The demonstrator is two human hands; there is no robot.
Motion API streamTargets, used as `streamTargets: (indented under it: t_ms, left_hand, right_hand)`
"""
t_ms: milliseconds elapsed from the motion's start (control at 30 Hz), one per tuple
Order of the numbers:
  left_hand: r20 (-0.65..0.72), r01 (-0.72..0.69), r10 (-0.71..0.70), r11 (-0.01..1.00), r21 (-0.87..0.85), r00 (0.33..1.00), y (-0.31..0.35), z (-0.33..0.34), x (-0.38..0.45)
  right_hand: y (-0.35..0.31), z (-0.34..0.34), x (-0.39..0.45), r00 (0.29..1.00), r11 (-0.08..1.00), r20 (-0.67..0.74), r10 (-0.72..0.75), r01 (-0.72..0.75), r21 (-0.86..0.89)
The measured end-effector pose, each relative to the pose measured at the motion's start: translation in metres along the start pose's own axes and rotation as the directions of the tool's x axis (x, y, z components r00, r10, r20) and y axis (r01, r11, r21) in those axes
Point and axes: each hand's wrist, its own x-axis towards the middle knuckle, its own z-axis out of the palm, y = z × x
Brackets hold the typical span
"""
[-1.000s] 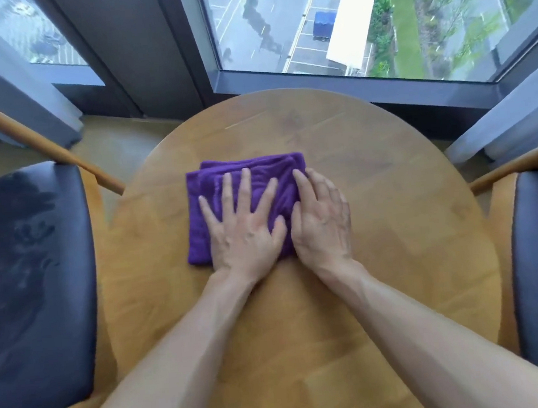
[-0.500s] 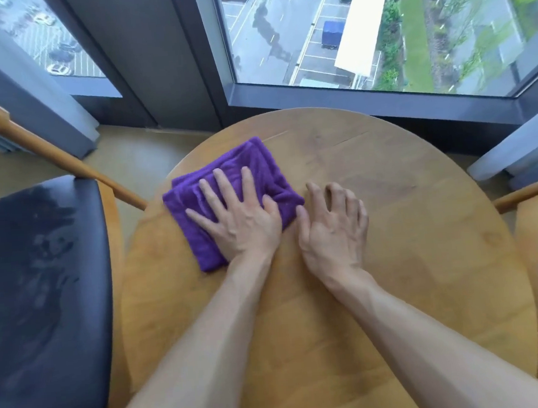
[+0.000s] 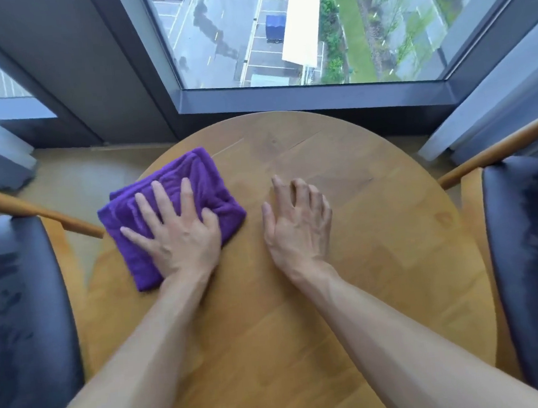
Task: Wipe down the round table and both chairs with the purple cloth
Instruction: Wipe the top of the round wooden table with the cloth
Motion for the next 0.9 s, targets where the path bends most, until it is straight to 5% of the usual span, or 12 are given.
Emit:
streamTargets:
  t_ms: [100,200,300,367,467,567,633,733,800,900]
  left_hand:
    - [0.017,-0.151,0.150,0.988,0.046,0.989,0.050,0.010,-0.006]
    - [0.082,-0.547,0.541,0.832,0.095,0.837,0.037,0.007,0.007]
    - [0.091,-0.704,0.698,0.706,0.075,0.710,-0.014,-0.005,0.040]
    - [0.070,-0.625,0.621,0.775,0.093,0.781,-0.037,-0.007,0.060]
    - [0.015,-0.220,0.220,0.974,0.044,0.975,-0.009,-0.002,0.065]
    - [0.004,0.027,-0.027,0.999,-0.029,1.000,0.053,0.003,0.061]
    - [0.058,-0.093,0.097,0.992,-0.081,0.994,0.088,0.005,0.060]
    - [0.078,-0.436,0.488,0.831,-0.344,0.869,0.099,-0.008,0.067]
    - [-0.037,-0.438,0.473,0.779,-0.449,0.880,0.077,-0.021,0.080]
    - [-0.023,-0.294,0.299,0.914,-0.279,0.954,0.030,-0.018,0.083]
  right_hand:
    - [-0.003,-0.002,0.007,1.000,1.000,-0.016,0.005,-0.005,0.017]
    - [-0.001,-0.002,0.020,1.000,1.000,-0.022,0.019,-0.018,0.024]
    - [-0.004,-0.001,0.025,0.999,1.000,-0.050,0.013,-0.012,0.024]
    - [-0.006,-0.001,0.027,0.999,0.999,-0.051,0.009,-0.008,0.031]
    - [-0.003,-0.001,0.035,0.998,0.999,-0.050,0.024,-0.022,0.048]
    - [-0.003,-0.003,0.042,0.996,0.995,-0.086,0.015,-0.006,0.103]
    - [0.001,-0.008,0.052,0.989,0.991,-0.146,-0.007,0.026,0.132]
    - [0.002,-0.015,0.067,0.976,0.988,-0.214,-0.047,0.077,0.133]
    - [-0.007,-0.015,0.076,0.980,0.989,-0.170,-0.104,0.120,0.084]
    - [-0.025,-0.005,0.091,0.994,0.993,0.030,-0.108,0.109,-0.033]
